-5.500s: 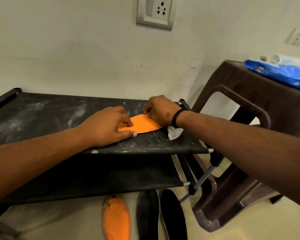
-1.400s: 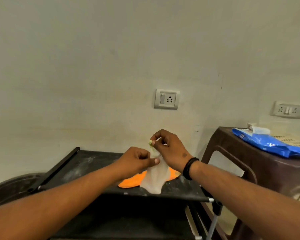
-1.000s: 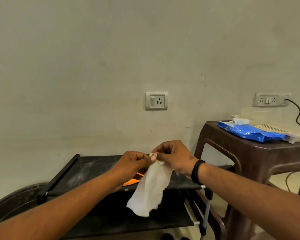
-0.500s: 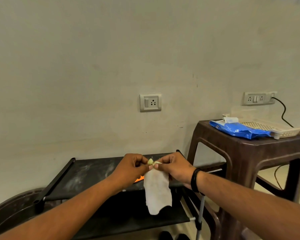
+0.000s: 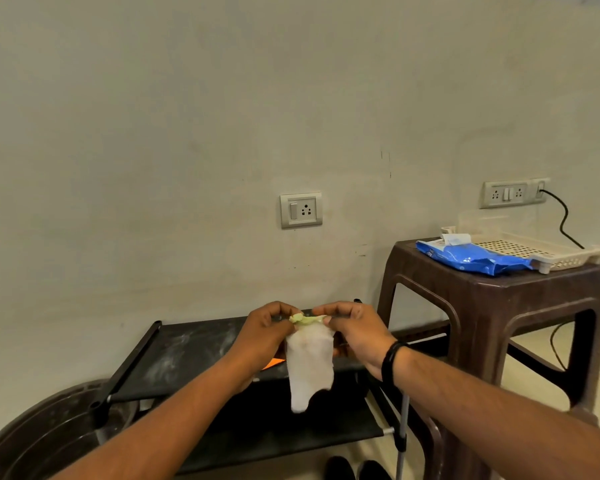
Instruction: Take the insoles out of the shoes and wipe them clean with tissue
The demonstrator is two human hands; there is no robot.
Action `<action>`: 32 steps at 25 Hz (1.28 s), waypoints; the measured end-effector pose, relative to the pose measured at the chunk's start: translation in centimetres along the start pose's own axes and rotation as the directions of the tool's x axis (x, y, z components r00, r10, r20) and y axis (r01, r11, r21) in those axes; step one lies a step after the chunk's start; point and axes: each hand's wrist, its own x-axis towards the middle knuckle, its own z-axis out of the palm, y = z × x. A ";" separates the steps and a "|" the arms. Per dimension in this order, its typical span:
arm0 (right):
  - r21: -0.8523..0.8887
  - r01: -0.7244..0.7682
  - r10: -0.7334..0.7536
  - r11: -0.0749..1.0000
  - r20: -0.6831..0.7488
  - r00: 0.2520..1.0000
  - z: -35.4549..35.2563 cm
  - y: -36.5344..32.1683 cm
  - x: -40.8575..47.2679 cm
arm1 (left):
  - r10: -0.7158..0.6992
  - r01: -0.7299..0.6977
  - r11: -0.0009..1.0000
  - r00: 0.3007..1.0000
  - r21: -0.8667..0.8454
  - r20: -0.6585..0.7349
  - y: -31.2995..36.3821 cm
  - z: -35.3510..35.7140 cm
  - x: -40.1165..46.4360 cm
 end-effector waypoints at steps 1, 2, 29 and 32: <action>0.020 -0.008 0.008 1.000 0.012 1.000 -0.4 -0.3 -0.2 | 0.003 -0.003 1.000 1.000 -0.007 0.028 0.4 -0.2 -0.4; 0.031 -0.024 0.023 0.999 0.032 0.999 -0.8 -0.4 -0.4 | 0.004 -0.005 1.000 0.999 0.001 0.047 0.9 -0.5 -0.7; 0.195 -0.151 0.089 0.969 0.295 0.951 2.0 -0.9 4.7 | 0.051 -0.043 0.993 0.996 0.112 -0.068 -0.6 -2.8 1.5; 0.240 -0.213 0.126 0.947 0.332 0.935 2.6 -1.4 5.2 | 0.059 -0.047 0.993 0.992 0.109 -0.111 -0.4 -3.0 1.3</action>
